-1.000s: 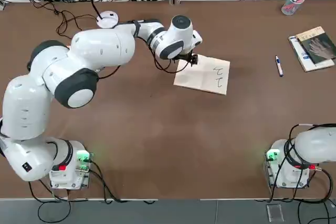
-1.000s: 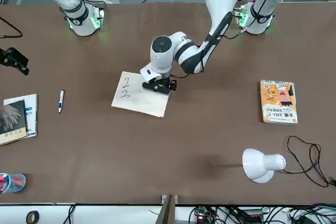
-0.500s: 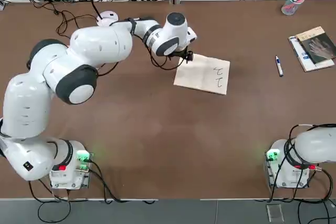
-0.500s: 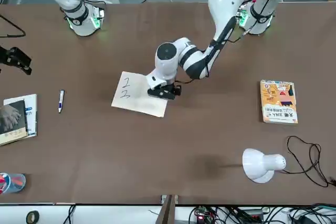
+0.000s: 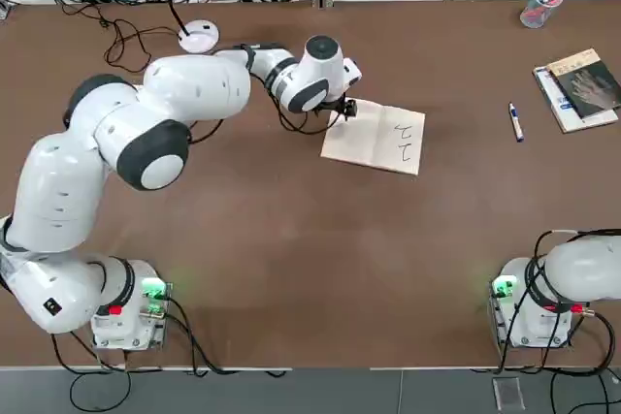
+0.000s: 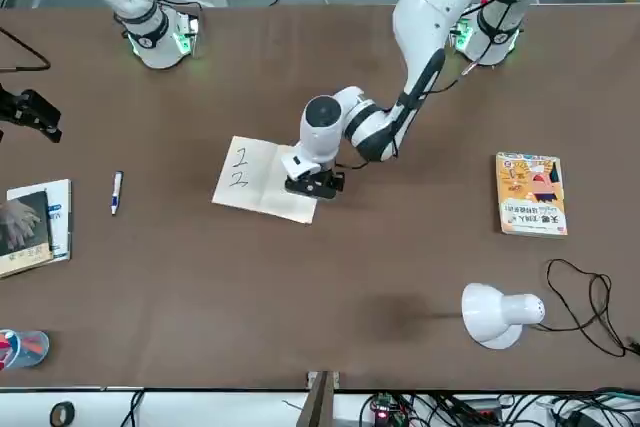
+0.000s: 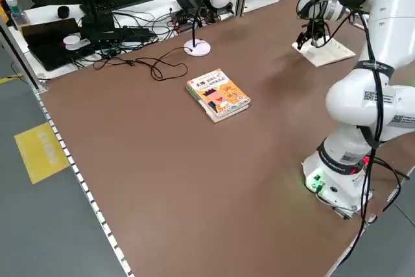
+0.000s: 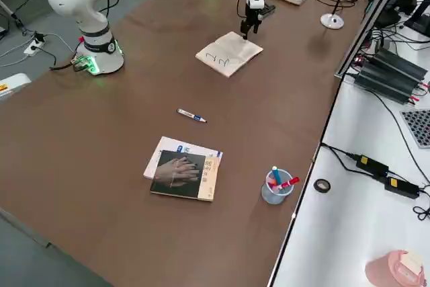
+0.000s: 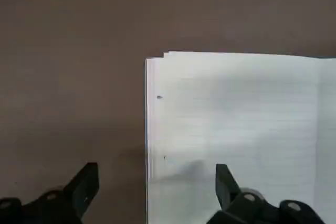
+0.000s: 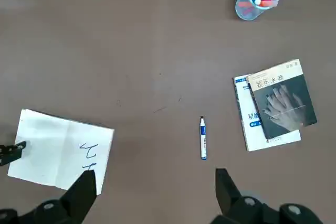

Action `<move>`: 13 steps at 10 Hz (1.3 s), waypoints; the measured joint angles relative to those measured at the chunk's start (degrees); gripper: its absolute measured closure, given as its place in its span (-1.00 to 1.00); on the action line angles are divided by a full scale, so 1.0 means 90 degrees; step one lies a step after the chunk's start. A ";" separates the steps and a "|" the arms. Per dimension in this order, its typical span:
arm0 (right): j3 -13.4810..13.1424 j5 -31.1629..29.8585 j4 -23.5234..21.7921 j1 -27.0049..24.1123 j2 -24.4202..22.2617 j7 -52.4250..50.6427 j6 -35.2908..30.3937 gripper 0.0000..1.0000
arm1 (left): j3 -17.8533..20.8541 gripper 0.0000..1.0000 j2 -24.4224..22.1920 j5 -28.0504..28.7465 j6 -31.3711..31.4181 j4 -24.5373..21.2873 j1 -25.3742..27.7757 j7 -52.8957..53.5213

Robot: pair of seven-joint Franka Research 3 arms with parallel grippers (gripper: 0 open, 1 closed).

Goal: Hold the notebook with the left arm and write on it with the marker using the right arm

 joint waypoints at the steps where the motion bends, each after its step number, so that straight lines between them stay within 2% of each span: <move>1: 0.0000 0.0000 -0.0001 0.0000 0.0000 0.0000 0.0000 -1.00 | -0.0001 -0.97 0.0088 0.0005 0.0089 0.0029 -0.0009 0.0000; 4: 0.0000 0.0000 -0.0003 0.0000 0.0000 0.0000 0.0000 -1.00 | -0.0001 -0.97 0.0260 0.0050 0.0232 0.0132 -0.0013 0.0000; 13: -0.0001 0.0000 -0.0151 0.0000 0.0020 0.0000 0.0075 -1.00 | 0.0167 -0.96 0.0273 0.0083 0.0234 0.0175 -0.0005 0.0000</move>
